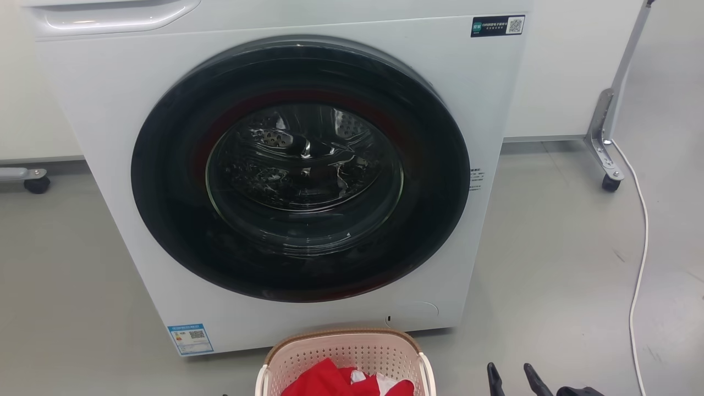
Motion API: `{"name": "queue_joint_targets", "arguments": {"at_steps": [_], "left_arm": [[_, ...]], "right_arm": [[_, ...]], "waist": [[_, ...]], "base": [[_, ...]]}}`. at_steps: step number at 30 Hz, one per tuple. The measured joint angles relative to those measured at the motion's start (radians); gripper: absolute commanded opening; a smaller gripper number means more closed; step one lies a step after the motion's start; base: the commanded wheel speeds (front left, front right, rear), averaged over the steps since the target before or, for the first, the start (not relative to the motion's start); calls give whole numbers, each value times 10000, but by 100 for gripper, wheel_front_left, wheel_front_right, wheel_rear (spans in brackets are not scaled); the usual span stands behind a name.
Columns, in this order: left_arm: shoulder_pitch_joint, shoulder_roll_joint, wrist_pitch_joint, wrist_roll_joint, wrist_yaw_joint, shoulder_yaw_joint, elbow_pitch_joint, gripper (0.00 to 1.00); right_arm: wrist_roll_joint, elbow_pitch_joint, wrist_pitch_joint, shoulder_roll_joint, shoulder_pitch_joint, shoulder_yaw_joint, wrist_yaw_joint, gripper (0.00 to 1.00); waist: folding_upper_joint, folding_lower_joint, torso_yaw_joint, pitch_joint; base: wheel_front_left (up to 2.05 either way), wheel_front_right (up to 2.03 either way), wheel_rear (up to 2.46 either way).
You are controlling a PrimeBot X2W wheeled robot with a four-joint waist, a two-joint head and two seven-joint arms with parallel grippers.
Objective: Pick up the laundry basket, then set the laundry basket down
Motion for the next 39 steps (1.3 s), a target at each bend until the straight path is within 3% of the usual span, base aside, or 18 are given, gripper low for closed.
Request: {"name": "queue_joint_targets", "arguments": {"at_steps": [16, 39], "left_arm": [[724, -157, 0, 642, 0, 518, -1338, 100], [721, -286, 0, 945, 0, 537, -1929, 100]], "right_arm": [[-2180, -2826, -2, 372, 1520, -1480, 0, 100], [-2963, -3933, -4, 683, 1946, -1871, 0, 100]], "waist": [[1, 1, -74, 176], [1, 1, 10, 331]], "base": [[0, 0, 0], [0, 0, 0]]}}
